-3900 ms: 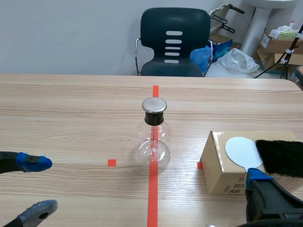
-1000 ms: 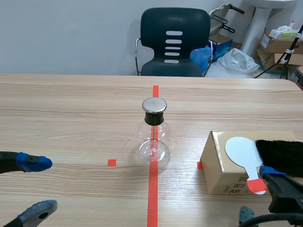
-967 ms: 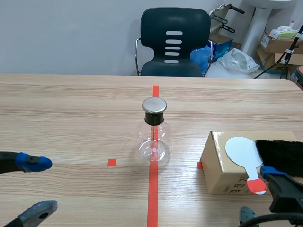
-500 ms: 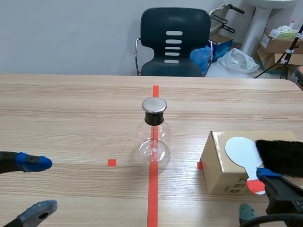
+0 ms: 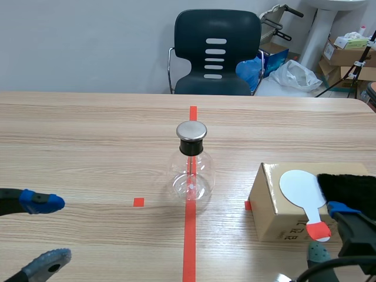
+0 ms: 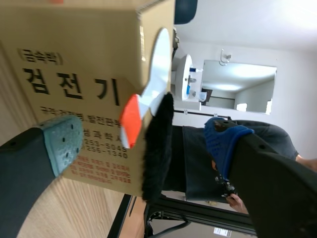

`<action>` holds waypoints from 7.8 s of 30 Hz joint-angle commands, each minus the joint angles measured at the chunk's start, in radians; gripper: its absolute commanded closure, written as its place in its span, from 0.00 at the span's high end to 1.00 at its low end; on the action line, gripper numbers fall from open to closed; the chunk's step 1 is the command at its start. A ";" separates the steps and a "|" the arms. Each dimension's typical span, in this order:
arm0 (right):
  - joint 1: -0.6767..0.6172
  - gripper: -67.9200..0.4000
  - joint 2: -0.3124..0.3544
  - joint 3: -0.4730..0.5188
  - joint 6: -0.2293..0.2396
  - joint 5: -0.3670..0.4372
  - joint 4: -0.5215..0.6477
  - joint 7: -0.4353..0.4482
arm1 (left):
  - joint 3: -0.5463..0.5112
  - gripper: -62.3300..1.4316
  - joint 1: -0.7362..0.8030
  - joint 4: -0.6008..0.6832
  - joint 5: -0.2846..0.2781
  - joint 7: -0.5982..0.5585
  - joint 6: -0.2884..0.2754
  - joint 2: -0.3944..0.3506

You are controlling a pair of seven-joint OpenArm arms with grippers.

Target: Do the electroscope experiment

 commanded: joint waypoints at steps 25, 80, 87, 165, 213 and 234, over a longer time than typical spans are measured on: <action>0.000 0.23 0.003 0.007 -0.058 -0.023 0.029 0.018 | -0.004 0.50 -0.003 0.018 -0.010 -0.015 -0.004 0.005; 0.000 0.02 0.003 0.007 -0.058 -0.042 0.029 0.000 | -0.004 0.50 -0.003 0.018 -0.010 -0.015 -0.004 0.005; 0.000 0.02 0.003 0.007 -0.058 -0.042 0.029 -0.001 | -0.004 0.50 -0.003 0.018 -0.010 -0.015 -0.004 0.005; 0.151 0.02 0.077 -0.200 -0.058 -0.205 0.206 -0.340 | 0.108 0.18 -0.272 -0.101 -0.002 0.247 -0.001 0.177; 0.516 0.02 0.031 -0.545 0.091 -0.098 0.035 -0.599 | 0.450 0.14 -0.876 -0.736 0.129 0.301 0.011 0.517; 0.516 0.02 0.031 -0.545 0.123 -0.084 0.035 -0.577 | 0.449 0.14 -0.876 -0.736 0.129 0.301 0.011 0.517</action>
